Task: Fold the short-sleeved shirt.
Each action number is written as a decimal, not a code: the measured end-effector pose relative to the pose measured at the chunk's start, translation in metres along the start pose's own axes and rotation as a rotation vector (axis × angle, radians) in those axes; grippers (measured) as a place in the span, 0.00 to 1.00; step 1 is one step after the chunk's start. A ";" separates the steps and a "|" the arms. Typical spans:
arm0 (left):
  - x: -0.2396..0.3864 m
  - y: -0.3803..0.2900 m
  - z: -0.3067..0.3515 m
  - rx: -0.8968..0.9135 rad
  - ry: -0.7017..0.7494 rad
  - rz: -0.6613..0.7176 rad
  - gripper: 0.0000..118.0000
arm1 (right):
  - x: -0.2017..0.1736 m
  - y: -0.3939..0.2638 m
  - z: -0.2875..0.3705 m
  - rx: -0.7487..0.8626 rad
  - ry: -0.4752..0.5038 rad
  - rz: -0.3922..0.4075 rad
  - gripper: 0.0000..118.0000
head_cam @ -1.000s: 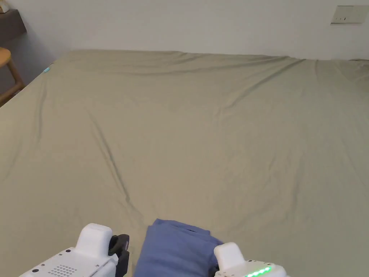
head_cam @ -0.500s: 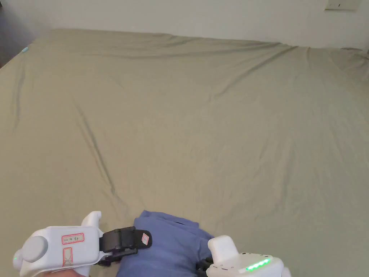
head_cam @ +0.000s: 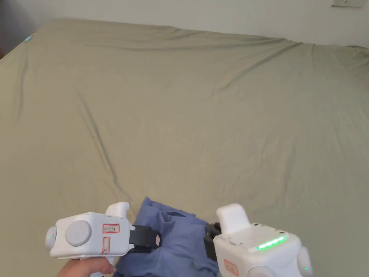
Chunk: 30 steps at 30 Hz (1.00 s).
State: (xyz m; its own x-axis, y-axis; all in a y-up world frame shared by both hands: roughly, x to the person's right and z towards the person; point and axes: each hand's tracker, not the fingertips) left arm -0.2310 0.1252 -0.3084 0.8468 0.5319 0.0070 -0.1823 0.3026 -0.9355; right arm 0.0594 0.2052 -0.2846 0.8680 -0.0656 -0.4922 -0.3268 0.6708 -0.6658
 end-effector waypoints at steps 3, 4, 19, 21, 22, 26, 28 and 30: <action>0.014 -0.005 0.015 0.031 0.140 -0.109 0.26 | -0.005 0.029 0.038 0.142 -0.092 0.038 0.01; 0.017 -0.007 0.019 0.035 0.170 -0.144 0.26 | -0.007 0.037 0.050 0.185 -0.132 0.055 0.01; -0.062 -0.018 0.086 0.125 0.669 -0.270 0.26 | -0.055 0.072 0.126 0.489 -0.294 0.137 0.01; -0.086 -0.015 0.101 0.134 0.719 -0.265 0.26 | -0.060 0.072 0.124 0.491 -0.281 0.138 0.01; -0.099 -0.012 0.108 0.132 0.727 -0.257 0.26 | -0.061 0.072 0.122 0.490 -0.277 0.139 0.01; -0.155 0.000 0.138 0.120 0.911 -0.282 0.26 | -0.065 0.073 0.111 0.459 -0.273 0.150 0.01; -0.190 0.007 0.158 0.111 0.962 -0.255 0.26 | -0.067 0.075 0.102 0.439 -0.277 0.157 0.01; -0.223 0.013 0.178 0.112 1.030 -0.219 0.26 | -0.069 0.077 0.093 0.416 -0.278 0.160 0.01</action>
State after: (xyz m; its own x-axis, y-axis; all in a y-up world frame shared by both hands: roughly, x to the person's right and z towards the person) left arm -0.5109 0.1514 -0.2598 0.8724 -0.4541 -0.1809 0.0246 0.4103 -0.9116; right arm 0.0097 0.3303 -0.2497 0.9043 0.2220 -0.3646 -0.3362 0.8968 -0.2877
